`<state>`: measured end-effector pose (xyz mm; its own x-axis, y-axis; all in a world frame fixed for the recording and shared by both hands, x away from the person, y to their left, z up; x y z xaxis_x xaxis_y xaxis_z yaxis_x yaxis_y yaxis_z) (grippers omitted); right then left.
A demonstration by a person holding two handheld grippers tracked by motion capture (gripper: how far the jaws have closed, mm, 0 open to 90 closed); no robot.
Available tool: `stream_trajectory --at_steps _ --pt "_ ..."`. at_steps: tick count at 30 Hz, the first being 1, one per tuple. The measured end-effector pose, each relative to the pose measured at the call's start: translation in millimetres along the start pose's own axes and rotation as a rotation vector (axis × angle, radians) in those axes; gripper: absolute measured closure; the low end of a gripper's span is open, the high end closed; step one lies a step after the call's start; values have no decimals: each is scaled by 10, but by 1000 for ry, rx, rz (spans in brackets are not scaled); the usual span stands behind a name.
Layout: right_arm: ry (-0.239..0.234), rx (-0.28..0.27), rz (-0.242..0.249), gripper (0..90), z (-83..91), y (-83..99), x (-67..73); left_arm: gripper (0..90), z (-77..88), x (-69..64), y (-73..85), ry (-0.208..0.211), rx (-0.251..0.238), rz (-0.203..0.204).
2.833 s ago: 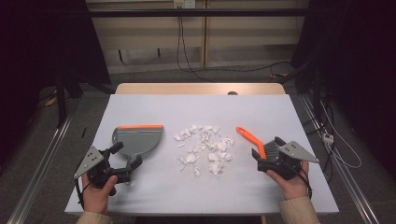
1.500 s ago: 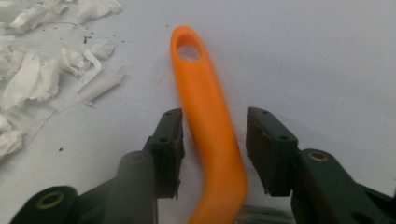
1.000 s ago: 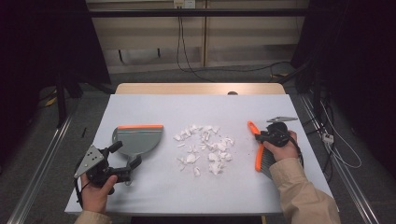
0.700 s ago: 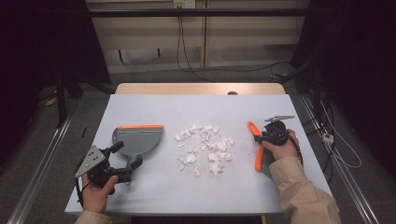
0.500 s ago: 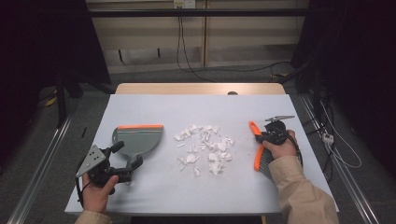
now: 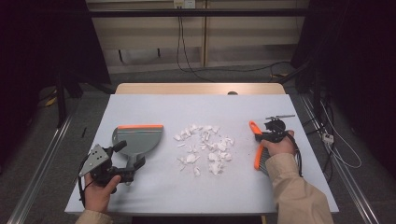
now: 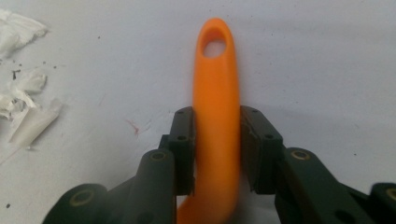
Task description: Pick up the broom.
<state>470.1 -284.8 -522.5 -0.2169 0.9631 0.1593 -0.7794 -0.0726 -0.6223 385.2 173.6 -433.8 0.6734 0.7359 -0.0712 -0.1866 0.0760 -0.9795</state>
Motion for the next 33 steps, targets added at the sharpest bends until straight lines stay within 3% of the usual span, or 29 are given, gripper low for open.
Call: stream_trajectory --at_steps 8,17,22,27,31,33 --pt "18 24 8 704 7 -13 12 50 -22 -32 -45 1 -16 2" --pt "-9 12 -8 707 32 -27 -2 50 -16 -18 -44 -6 -16 0" --pt "-73 -89 8 717 160 -150 64 50 -22 -30 -53 -14 -16 2" --pt "-149 -209 18 740 394 -305 173 50 -79 -104 -80 -2 -12 -4" --pt "-167 -240 38 747 510 -368 216 50 -118 -179 -100 12 -12 -14" --pt "-170 -234 18 744 495 -361 188 50 -128 -197 -92 16 -5 -18"
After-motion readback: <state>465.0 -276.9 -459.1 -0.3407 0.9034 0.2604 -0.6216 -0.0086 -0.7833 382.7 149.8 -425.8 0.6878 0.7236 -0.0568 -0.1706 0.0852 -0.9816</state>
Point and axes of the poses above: each handheld gripper's, and its own axes: z roughly backward along the jaws, y roughly out of its underside, x roughly to its left, the point moved 9 cm from there along -z, roughly forward along the jaws, and after that the axes turned 3 degrees about -y, right-handed, at the moved point
